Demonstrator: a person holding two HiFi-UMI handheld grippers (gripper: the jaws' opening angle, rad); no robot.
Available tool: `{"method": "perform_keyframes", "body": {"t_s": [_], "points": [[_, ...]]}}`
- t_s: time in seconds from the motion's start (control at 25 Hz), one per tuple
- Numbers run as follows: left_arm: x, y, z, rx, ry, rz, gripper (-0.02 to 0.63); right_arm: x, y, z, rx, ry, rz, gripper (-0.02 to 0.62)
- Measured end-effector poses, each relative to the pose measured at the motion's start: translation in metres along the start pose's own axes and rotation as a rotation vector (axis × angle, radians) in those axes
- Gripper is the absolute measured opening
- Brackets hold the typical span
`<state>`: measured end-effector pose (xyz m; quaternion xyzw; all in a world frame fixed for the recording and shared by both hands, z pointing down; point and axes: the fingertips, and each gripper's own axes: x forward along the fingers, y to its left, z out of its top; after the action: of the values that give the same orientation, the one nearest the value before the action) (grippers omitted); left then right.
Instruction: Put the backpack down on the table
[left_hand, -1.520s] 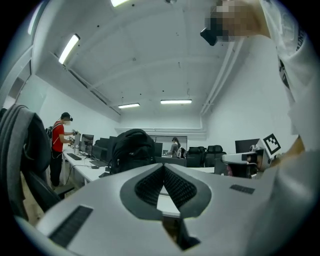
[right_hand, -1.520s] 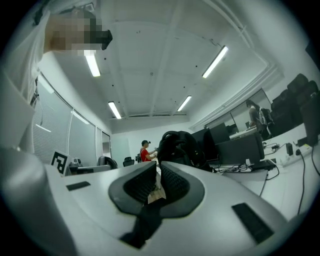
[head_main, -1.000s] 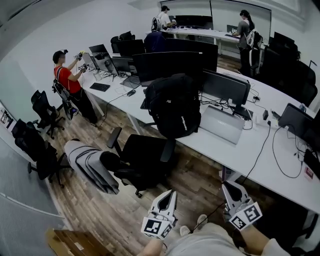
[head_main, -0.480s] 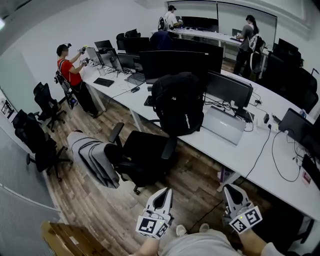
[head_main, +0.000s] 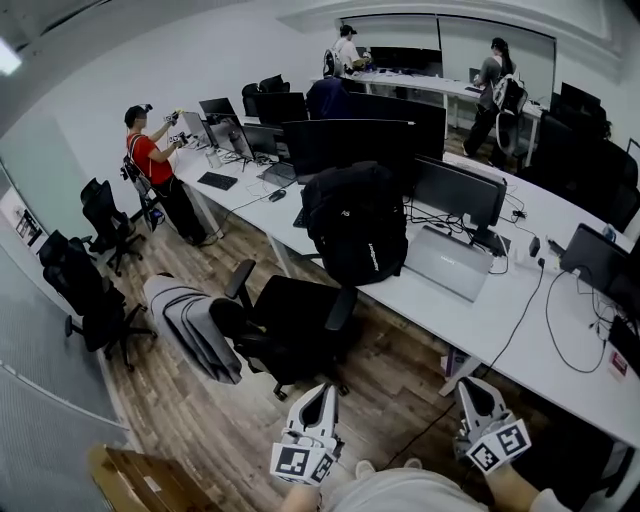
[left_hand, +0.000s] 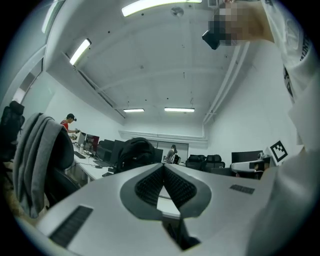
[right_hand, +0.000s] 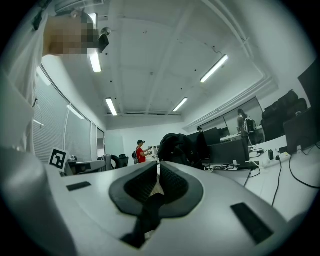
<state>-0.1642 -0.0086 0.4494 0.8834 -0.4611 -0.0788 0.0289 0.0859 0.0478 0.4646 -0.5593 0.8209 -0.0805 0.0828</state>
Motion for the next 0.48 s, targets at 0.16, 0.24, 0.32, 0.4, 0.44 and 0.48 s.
{"method": "perform_keyframes", "body": {"t_s": [0.16, 0.24, 0.32, 0.4, 0.44, 0.48], "points": [[0.000, -0.008, 0.004, 0.015, -0.002, -0.005, 0.008, -0.004, 0.001, 0.000, 0.003, 0.002, 0.019, 0.023], [-0.002, -0.010, 0.004, 0.034, 0.002, -0.002, 0.008, -0.005, 0.004, 0.000, 0.005, 0.000, 0.026, 0.023], [-0.003, -0.014, 0.002, 0.050, 0.005, -0.001, 0.008, -0.008, 0.005, 0.000, 0.001, -0.001, 0.028, 0.023], [-0.003, -0.018, 0.001, 0.049, 0.005, -0.003, 0.008, -0.011, 0.004, 0.000, -0.004, 0.002, 0.027, 0.019], [-0.003, -0.020, 0.000, 0.046, 0.006, -0.004, 0.008, -0.012, 0.004, 0.000, -0.006, 0.004, 0.024, 0.015], [-0.003, -0.021, -0.001, 0.044, 0.008, -0.005, 0.008, -0.014, 0.003, 0.000, -0.008, 0.006, 0.021, 0.015]]}}
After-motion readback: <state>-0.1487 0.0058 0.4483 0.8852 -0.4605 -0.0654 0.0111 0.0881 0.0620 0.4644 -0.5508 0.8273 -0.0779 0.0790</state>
